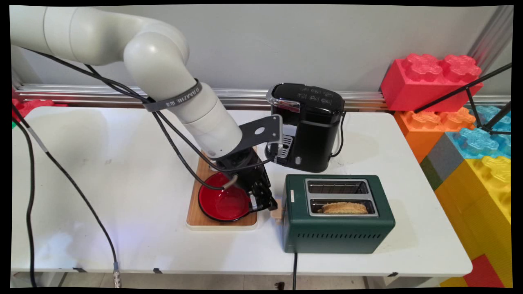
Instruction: Press the toaster switch
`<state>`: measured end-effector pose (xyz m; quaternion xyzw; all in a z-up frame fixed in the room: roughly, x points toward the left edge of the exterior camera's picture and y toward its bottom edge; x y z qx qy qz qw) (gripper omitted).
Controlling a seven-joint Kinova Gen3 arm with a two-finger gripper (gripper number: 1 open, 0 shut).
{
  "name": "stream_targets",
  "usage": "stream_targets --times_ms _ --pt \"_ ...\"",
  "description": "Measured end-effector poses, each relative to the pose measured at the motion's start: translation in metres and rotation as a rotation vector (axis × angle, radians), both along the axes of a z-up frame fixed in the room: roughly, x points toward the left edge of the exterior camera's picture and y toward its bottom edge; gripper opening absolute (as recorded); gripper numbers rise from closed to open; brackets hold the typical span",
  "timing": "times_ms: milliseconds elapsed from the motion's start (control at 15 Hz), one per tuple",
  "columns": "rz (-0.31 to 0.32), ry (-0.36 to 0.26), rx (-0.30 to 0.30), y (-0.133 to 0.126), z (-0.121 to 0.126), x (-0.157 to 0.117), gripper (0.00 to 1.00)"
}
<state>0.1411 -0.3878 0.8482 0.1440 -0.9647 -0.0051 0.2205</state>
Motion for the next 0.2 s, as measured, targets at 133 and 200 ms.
stream_targets --times_ms 133,200 --pt "0.001 -0.004 -0.004 -0.0006 -0.0024 0.001 0.0" --pt "0.002 -0.006 -0.005 -0.0005 -0.003 0.0017 0.0"
